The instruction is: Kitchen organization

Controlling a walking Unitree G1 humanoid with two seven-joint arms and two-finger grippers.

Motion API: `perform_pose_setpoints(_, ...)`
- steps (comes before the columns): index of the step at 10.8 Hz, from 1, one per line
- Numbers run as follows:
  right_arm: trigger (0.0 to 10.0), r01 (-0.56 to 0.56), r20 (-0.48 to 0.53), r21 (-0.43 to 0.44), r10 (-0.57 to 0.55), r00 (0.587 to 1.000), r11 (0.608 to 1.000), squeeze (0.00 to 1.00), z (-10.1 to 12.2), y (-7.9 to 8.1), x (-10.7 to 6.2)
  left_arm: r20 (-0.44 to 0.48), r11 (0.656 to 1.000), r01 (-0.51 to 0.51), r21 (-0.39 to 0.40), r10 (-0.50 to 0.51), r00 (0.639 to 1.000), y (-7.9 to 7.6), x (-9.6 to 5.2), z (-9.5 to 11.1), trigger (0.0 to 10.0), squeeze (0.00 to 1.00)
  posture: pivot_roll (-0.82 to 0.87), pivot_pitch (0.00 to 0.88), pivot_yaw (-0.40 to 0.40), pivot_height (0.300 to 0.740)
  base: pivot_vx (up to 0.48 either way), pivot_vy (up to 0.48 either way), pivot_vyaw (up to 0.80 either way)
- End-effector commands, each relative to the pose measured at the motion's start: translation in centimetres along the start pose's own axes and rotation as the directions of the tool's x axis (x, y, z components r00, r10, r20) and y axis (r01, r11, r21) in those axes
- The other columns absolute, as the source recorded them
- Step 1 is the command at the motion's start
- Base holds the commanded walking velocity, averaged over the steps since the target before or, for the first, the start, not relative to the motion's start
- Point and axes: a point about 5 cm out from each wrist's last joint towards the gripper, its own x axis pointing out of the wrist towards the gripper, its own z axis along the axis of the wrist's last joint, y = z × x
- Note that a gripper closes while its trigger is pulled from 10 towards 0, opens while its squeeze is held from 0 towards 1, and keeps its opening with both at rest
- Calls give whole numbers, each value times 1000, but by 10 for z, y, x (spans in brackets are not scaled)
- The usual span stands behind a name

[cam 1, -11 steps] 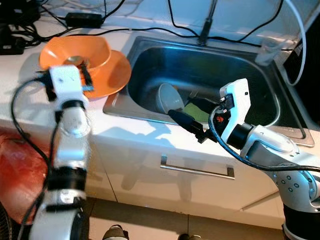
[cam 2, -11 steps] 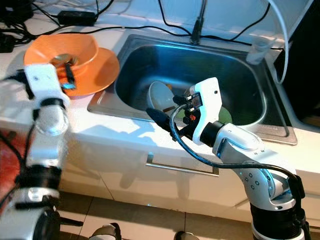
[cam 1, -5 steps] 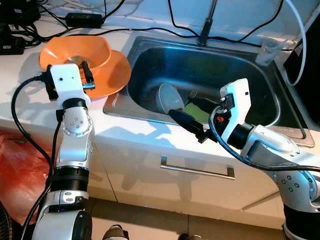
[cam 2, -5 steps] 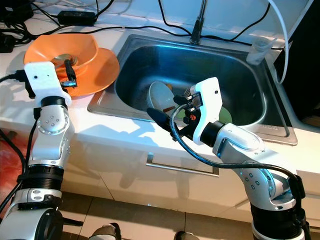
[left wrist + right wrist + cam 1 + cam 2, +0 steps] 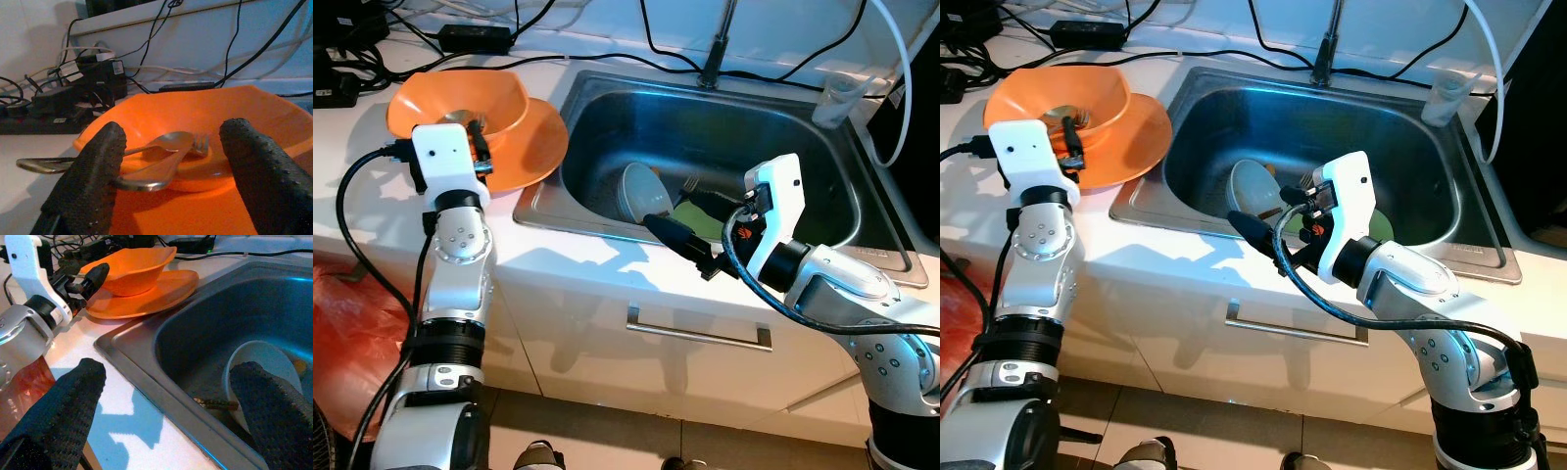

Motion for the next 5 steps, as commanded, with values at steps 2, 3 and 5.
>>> perform_pose_setpoints(2, 10000, -2, 11, -16, 2, 1000, 1000, 0, 5, 1, -3, 17, 1000, 6, -8, -5, 1000, -1, 3, 3, 0, 0, -32, 123, -57, 740, 0, 0, 0)
perform_pose_setpoints(3, 10000, -13, 5, -15, 13, 1000, 1000, 0, 4, 2, -4, 17, 1000, 6, -10, -6, 1000, -2, 3, 3, 0, 0, -34, 124, -59, 740, 0, 0, 0)
perform_pose_setpoints(5, 10000, -22, 1, -13, 22, 1000, 1000, 0, 4, 3, -5, 17, 1000, 10, -17, -10, 1000, -2, 3, 2, 0, 0, -35, 125, -60, 740, 0, 0, 0)
